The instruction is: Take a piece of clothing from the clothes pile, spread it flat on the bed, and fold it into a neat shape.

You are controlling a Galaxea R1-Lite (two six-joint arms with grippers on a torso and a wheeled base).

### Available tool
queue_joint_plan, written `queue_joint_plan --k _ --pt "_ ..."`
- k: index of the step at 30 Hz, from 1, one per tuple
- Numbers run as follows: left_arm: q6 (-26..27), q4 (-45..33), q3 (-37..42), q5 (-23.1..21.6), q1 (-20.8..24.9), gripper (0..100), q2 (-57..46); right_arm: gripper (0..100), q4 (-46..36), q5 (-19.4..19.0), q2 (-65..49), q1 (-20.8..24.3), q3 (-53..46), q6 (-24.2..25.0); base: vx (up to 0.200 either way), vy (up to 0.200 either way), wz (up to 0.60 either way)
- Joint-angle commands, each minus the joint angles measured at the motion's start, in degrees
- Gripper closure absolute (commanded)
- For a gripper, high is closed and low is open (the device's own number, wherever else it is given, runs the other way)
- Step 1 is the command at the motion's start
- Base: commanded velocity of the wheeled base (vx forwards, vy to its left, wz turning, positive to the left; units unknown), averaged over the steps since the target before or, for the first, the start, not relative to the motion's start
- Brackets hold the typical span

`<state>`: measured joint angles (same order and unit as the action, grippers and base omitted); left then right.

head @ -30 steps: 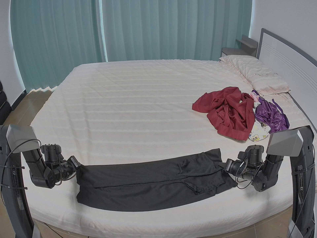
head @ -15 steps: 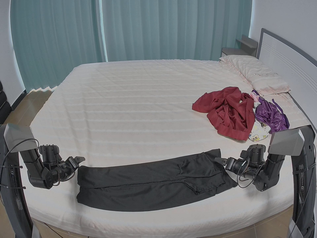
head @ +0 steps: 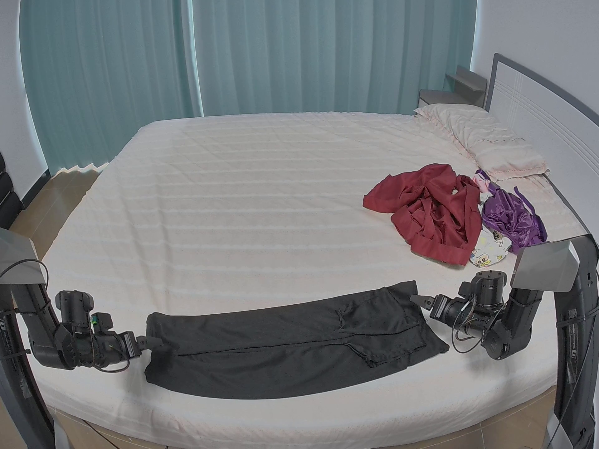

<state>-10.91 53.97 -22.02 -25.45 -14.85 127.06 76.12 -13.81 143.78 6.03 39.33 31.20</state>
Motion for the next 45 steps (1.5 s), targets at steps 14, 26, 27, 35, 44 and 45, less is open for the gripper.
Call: queue_joint_plan --k 14,26,27,35,44,45 --pt "2.2 -0.3 5.3 8.8 6.1 0 1.7 0 0.0 0.1 -0.2 0.3 -0.2 -0.3 0.000 0.000 0.00" --pt "2.4 -0.3 5.5 12.4 7.6 100 2.4 0 0.0 0.0 -0.3 0.6 -0.3 -0.3 0.000 0.000 0.00" --pt "2.5 -0.4 5.7 12.8 7.7 100 2.3 0 0.0 0.1 -0.3 0.6 -0.3 -0.3 0.000 0.000 0.00" --pt "7.7 -3.3 7.5 17.7 7.6 100 1.5 0 0.0 0.1 -0.2 0.6 -0.3 -0.3 0.000 0.000 0.00" --pt "9.2 -8.9 7.5 18.3 7.6 100 -2.1 0 0.0 0.1 -0.1 0.6 -0.3 -0.3 0.000 0.000 0.00" --pt "9.2 -9.0 7.5 18.4 7.6 100 -2.1 0 0.0 0.1 -0.1 0.6 -0.3 -0.3 0.000 0.000 0.00"
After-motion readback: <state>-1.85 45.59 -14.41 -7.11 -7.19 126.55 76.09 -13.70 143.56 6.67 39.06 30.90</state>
